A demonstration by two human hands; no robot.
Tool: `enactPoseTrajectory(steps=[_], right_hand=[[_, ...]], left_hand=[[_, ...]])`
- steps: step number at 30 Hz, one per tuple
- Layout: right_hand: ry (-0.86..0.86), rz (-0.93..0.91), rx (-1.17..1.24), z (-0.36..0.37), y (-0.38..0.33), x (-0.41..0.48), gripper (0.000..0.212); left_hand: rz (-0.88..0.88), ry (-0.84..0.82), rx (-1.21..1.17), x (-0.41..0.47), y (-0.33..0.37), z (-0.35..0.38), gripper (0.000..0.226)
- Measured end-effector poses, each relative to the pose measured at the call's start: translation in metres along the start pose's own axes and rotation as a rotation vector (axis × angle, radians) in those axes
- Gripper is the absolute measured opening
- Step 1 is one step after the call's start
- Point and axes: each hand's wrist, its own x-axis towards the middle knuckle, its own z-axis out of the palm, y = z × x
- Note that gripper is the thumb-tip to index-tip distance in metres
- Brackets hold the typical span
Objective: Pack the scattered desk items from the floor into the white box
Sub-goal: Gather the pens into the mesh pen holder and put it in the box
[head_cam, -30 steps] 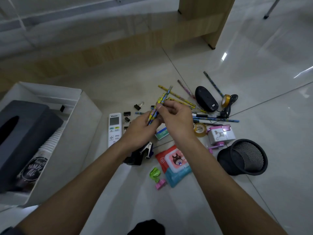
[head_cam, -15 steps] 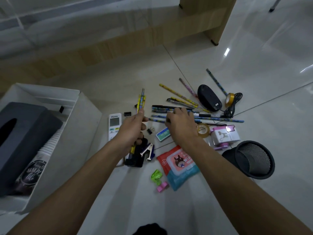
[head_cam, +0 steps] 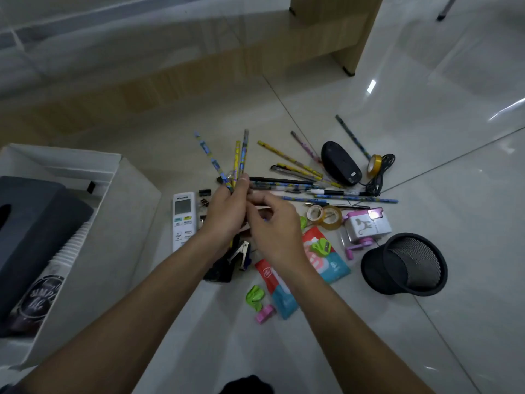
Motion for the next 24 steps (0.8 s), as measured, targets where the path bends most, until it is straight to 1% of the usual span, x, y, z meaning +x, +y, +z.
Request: enactPoseTrajectory(steps=[2,4,5,8,9,11,12,14,15,16,18,19,21,24], right_hand=[[0.022,0.05,-0.004,-0.007,-0.001,-0.01,0.011],[0.07,0.172,0.113,-0.019,-0.003,-0.012,0.014],[0.079,0.238,0.212,-0.025,-0.004,-0.009,0.023],[0.061,0.457,0.46,-0.034,-0.004,0.006,0.066],[0.059,0.538,0.51,-0.034,-0.005,0.008,0.066],[0.128,0.634,0.628,-0.038,-0.008,0.008,0.037],[0.203,0.64,0.695,-0.041,-0.007,0.008,0.029],[0.359,0.604,0.803,-0.053,-0.01,0.004,0.025],[0.436,0.569,0.847,-0.061,-0.013,0.001,0.025],[0.509,0.51,0.878,-0.07,-0.016,-0.001,0.024],[0.634,0.319,0.914,-0.091,-0.03,-0.007,0.022],[0.686,0.216,0.91,-0.103,-0.04,-0.012,0.023],[0.783,0.045,0.85,-0.132,-0.059,-0.023,0.031],[0.956,-0.153,0.698,-0.173,-0.075,-0.044,0.039]], left_hand=[[0.039,0.017,0.059,-0.002,-0.001,0.004,0.031],[0.156,-0.019,0.229,-0.005,-0.005,0.002,0.026],[0.225,-0.085,0.361,-0.007,-0.007,0.001,0.024],[0.382,-0.313,0.741,-0.022,-0.007,0.006,0.017],[0.428,-0.351,0.809,-0.028,-0.007,0.011,0.021],[0.455,-0.4,0.826,-0.037,-0.003,0.019,0.03],[0.429,-0.431,0.784,-0.04,0.001,0.021,0.03],[0.345,-0.499,0.617,-0.045,0.006,0.024,0.023],[0.309,-0.499,0.505,-0.048,0.009,0.025,0.021],[0.285,-0.468,0.397,-0.048,0.012,0.027,0.024],[0.249,-0.347,0.239,-0.046,0.015,0.031,0.035],[0.235,-0.296,0.201,-0.043,0.015,0.034,0.039],[0.216,-0.266,0.18,-0.04,0.014,0.042,0.043],[0.188,-0.342,0.218,-0.049,0.011,0.063,0.042]])
